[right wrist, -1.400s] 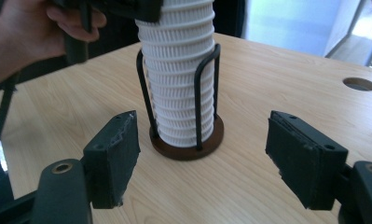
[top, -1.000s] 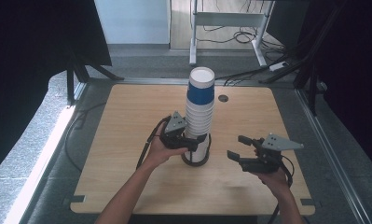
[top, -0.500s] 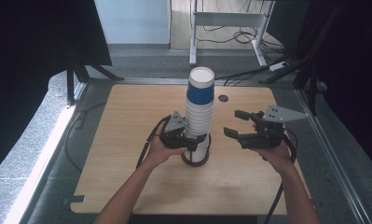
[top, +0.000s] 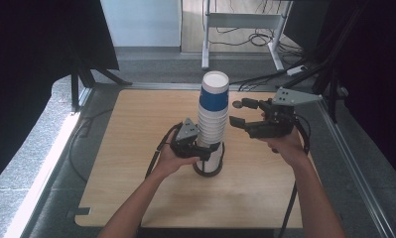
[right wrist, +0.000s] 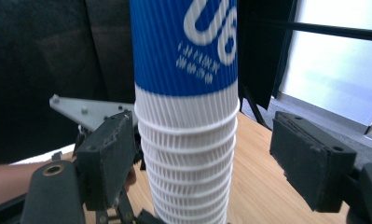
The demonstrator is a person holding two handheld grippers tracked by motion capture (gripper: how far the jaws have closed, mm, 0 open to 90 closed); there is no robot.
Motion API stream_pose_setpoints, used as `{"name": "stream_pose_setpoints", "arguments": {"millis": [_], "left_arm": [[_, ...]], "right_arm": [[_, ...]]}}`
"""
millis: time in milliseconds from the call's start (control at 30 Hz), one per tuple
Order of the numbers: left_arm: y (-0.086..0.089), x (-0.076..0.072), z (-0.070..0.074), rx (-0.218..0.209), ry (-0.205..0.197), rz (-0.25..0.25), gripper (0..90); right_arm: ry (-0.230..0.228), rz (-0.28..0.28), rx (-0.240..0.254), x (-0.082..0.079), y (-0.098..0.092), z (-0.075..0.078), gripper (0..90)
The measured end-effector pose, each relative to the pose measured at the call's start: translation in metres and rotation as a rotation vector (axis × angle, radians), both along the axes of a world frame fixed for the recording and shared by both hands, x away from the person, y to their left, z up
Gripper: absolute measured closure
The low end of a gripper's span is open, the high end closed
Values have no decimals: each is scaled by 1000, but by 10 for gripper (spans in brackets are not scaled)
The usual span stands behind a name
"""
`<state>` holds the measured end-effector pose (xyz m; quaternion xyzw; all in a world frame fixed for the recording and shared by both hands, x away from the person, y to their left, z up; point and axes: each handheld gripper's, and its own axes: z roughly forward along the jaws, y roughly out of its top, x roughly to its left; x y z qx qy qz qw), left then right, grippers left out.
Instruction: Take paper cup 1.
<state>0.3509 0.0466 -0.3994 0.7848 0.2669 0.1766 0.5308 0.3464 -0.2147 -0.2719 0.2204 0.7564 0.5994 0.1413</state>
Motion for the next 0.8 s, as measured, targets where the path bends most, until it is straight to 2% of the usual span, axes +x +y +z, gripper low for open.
{"name": "stream_pose_setpoints", "arguments": {"millis": [200, 433, 733, 800], "left_arm": [[0, 0, 0, 2, 1, 1, 130], [0, 0, 0, 5, 3, 3, 129], [0, -1, 1, 9, 5, 8, 130], [0, -1, 1, 9, 5, 9, 130]], "right_arm": [[0, 8, 4, 4, 6, 9, 213], [-2, 35, 37, 10, 15, 24, 198], [-5, 63, 58, 22, 41, 40, 171], [-12, 51, 48, 22, 44, 41, 166]]}}
